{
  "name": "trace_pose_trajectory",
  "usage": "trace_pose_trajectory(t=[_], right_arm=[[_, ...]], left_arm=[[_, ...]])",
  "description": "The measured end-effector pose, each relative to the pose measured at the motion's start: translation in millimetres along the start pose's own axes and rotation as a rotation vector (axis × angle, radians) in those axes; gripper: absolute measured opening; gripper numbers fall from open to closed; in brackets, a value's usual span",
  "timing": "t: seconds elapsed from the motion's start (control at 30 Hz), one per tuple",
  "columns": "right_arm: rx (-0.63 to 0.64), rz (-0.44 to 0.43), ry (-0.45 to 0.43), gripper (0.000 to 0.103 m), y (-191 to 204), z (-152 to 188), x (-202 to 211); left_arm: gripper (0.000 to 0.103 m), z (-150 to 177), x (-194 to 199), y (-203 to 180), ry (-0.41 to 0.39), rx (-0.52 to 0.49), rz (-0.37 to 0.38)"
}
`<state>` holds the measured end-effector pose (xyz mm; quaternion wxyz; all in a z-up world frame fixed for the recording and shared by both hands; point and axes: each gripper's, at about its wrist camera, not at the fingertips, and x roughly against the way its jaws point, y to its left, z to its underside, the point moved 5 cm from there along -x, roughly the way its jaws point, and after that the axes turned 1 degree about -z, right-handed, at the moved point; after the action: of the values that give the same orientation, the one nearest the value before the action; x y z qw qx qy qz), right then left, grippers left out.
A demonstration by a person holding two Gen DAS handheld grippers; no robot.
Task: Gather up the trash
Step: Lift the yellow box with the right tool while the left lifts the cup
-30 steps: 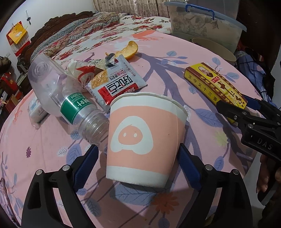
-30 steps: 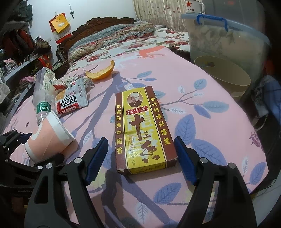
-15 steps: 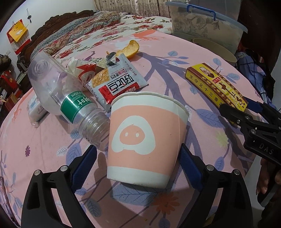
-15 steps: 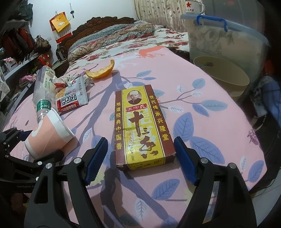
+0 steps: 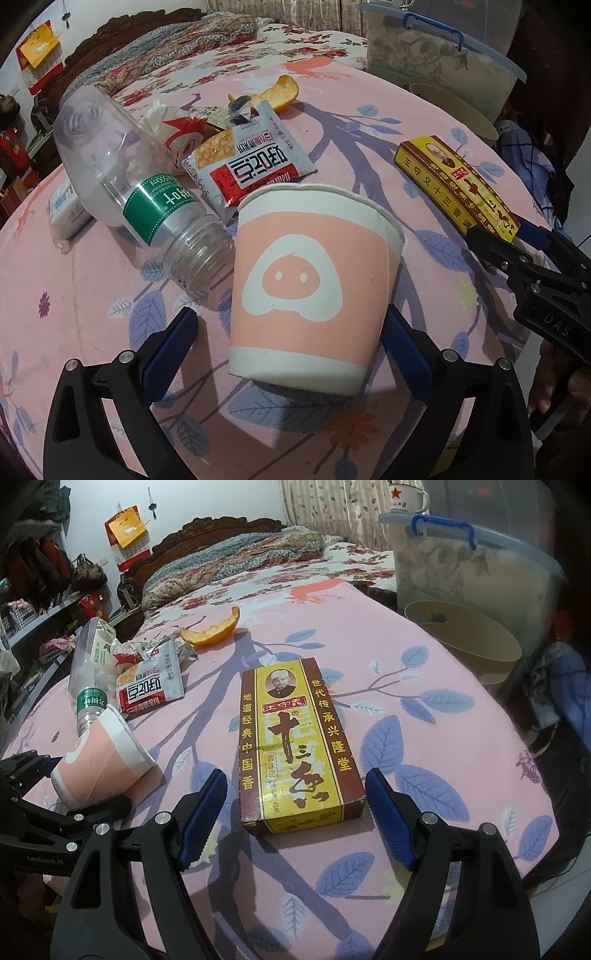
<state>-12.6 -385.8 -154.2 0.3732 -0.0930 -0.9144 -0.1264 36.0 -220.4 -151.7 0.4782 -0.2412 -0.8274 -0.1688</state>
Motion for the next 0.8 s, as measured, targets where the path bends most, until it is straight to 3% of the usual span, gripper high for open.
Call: trace_pose_trajectory(t=[0.37,0.63,0.7,0.73,0.8], right_arm=[[-0.019,-0.009,-0.003,0.078,-4,-2,3],[-0.016,-0.021,-0.007,0.078,-2,-2,4],[-0.008,-0.024,-0.005,0.077,-1,0,3],[-0.002,-0.024,-0.006,0.077,1,0,3],[0.019,-0.017,-0.012,0.073,3,1,1]], left_arm=[[0.094,-1,1,3,0.001,0.015,0.005],[0.092,-7,15,10,-0.065,0.035,0.022],[0.082,-6,13,7,-0.053,0.027,0.036],[0.068,-5,11,4,-0.043,0.02,0.044],[0.062,-3,11,-4,-0.038,-0.011,0.046]])
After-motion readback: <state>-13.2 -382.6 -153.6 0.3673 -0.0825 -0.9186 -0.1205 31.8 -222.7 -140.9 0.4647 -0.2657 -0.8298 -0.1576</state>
